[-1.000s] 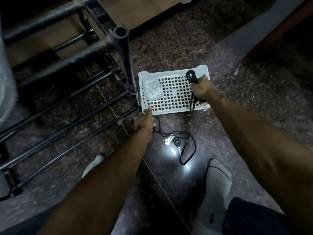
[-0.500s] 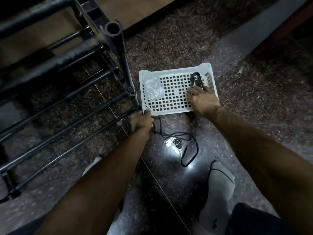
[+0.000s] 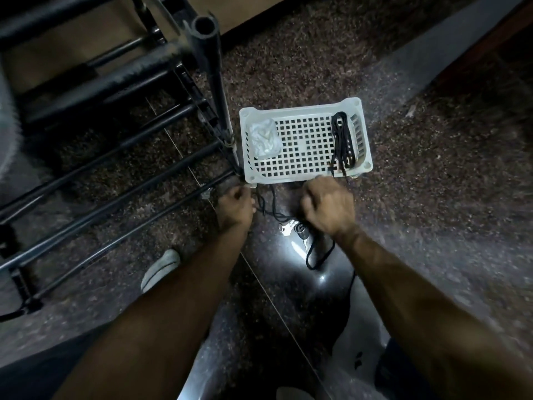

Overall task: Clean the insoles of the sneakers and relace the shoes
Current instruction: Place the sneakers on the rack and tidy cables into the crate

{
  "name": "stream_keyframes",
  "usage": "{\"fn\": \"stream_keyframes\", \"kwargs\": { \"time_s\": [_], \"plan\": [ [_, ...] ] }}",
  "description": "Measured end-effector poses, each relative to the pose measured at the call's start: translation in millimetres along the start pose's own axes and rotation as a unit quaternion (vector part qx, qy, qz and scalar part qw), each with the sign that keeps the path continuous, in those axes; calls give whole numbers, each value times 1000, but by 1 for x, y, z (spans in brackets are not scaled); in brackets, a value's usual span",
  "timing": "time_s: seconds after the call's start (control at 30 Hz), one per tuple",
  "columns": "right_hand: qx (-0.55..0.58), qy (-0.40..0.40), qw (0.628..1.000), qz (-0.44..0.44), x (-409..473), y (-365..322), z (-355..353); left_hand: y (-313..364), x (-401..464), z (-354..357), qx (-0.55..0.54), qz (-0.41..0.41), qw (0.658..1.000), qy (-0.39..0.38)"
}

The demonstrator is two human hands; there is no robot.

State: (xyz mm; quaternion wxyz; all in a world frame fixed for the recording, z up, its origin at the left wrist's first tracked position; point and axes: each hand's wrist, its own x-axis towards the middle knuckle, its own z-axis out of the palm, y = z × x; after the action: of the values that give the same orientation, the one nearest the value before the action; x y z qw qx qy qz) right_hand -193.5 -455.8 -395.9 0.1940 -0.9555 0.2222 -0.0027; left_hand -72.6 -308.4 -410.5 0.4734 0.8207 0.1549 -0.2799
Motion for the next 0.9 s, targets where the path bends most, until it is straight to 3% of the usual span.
{"fn": "stream_keyframes", "kwargs": {
  "time_s": [0.17,0.33,0.47,0.67,0.8,0.9],
  "plan": [
    [-35,-152,984,86,-32,-21,45,-34,-15,-10,65,-12,998,-17],
    [-78,-203,973,82,-22,-31,65,-54,-25,-17,56,-33,997,-38],
    [76,-207,968,116,-17,-31,58,-59,-29,-24,50,-33,997,-50],
    [195,-279,930,140,-49,-33,44,-59,-44,-27,70,-37,994,-69],
    [322,-210,908,166,-67,-43,32,-40,-75,-32,69,1,991,-114],
    [405,-170,884,159,-69,-67,-2,-26,-95,-40,71,71,974,-205]
  ]
}}
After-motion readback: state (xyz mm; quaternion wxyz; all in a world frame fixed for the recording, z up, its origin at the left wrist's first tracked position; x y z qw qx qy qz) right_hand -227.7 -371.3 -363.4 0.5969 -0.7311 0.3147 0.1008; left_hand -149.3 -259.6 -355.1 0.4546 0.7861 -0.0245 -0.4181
